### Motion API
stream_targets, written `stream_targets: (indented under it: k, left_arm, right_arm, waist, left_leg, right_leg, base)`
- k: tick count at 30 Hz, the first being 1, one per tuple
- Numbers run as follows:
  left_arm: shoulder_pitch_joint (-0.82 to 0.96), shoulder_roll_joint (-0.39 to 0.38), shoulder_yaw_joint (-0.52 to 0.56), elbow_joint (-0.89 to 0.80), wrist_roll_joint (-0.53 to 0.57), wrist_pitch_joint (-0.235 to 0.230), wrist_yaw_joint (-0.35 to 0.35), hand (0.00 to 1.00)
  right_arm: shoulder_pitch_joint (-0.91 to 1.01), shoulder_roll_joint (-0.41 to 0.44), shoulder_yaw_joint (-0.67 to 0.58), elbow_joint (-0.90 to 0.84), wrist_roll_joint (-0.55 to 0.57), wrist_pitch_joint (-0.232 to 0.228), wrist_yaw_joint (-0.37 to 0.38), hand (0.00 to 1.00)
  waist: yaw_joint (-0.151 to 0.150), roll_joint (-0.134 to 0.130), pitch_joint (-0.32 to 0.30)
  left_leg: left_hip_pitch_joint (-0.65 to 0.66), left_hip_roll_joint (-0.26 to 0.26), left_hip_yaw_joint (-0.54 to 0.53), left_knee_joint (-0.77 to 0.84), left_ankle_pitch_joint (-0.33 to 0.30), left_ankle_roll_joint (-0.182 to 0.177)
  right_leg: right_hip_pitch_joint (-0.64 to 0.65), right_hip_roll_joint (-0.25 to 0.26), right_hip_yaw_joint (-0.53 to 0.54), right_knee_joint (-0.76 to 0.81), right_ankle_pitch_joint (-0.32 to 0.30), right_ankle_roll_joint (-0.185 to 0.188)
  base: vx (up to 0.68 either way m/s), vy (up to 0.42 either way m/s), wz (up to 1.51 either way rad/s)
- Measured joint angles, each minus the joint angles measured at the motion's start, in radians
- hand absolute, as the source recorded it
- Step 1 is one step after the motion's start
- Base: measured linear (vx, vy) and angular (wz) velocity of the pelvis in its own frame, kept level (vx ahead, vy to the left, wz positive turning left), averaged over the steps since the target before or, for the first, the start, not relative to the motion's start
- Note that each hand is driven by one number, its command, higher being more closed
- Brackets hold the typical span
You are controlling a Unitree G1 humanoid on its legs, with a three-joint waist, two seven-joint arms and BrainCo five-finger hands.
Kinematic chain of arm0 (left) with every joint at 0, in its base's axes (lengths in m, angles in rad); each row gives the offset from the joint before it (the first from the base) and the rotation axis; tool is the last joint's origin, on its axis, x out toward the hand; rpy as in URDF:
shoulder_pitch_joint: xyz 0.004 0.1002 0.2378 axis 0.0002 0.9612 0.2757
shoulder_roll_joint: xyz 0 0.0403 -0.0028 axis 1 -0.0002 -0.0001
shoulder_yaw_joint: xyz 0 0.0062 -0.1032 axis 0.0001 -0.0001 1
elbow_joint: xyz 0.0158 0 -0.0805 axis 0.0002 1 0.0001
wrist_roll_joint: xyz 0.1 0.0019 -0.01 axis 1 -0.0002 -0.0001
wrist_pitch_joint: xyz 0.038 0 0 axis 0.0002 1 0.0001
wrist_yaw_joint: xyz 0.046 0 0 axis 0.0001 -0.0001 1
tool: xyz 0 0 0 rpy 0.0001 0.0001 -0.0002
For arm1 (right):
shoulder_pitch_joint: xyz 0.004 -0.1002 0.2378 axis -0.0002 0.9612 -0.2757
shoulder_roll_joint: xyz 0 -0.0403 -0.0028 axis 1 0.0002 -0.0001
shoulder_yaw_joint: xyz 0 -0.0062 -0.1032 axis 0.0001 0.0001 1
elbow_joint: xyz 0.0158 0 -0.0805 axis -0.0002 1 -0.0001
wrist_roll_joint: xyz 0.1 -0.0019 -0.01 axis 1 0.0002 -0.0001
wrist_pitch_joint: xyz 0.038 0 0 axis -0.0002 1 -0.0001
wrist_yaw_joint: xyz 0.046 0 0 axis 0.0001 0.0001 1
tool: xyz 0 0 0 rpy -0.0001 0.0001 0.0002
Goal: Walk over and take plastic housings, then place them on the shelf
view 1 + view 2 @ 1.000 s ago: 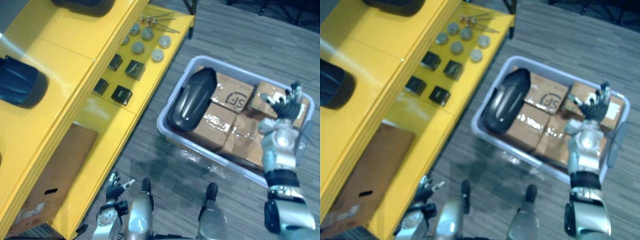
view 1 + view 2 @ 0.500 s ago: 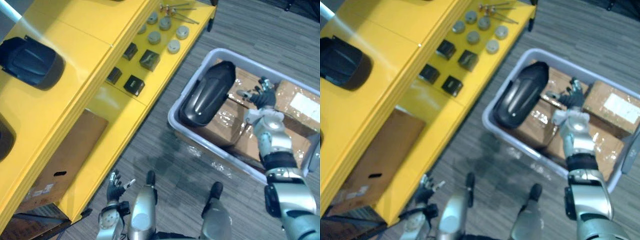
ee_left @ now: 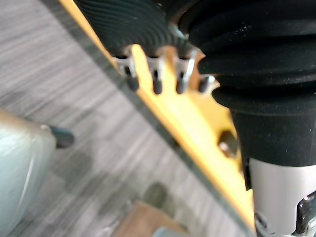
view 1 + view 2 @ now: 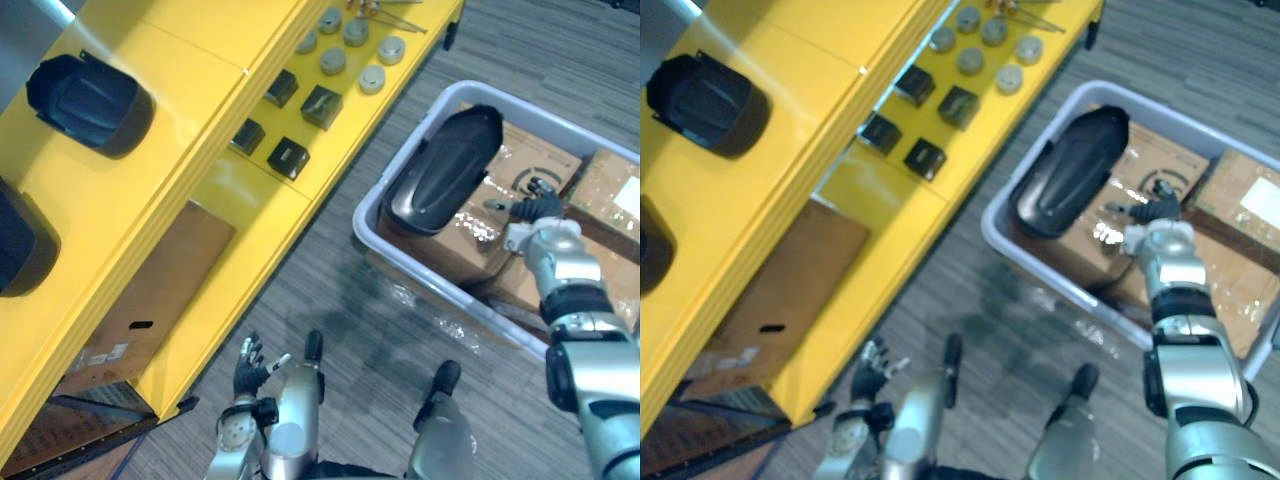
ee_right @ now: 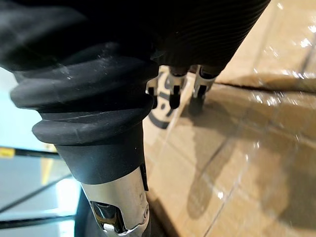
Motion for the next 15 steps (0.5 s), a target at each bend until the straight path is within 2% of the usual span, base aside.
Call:
stream_targets:
  k: [7,12,15]
  left_arm:
    - [0.000,-0.002,-0.037,0.000,-0.001,0.000,-0.001,0.00]
    - [0.001,-0.003,-0.077,0.000,-0.001,0.001,-0.008,0.00]
    - [0.001,-0.004,-0.080,-0.002,-0.001,0.001,-0.008,0.00]
  right_arm:
    - [-0.055,-0.040,0.050,0.078,-0.009,0.012,-0.027,0.00]
    - [-0.068,-0.039,0.049,0.087,0.019,0.019,-0.093,0.00]
    - [-0.070,-0.039,0.043,0.080,0.049,0.008,-0.149,0.00]
  waist:
    - [0.022,0.031,0.000]
    - [0.032,0.035,-0.003]
    - [0.031,0.035,-0.003]
  left_leg:
    - [-0.004,-0.006,-0.019,-0.027,0.022,-0.001]
    - [-0.003,-0.006,-0.020,-0.039,0.033,-0.003]
    - [-0.003,-0.006,-0.018,-0.038,0.033,-0.003]
  right_leg:
    - [-0.003,-0.006,-0.023,0.008,-0.002,-0.003]
    - [-0.007,-0.007,-0.025,0.009,-0.002,-0.003]
    - [-0.008,-0.006,-0.024,0.009,-0.002,-0.004]
  base:
    - [-0.02,-0.004,0.09]
    - [0.00,-0.004,0.01]
    - [0.00,0.000,0.00]
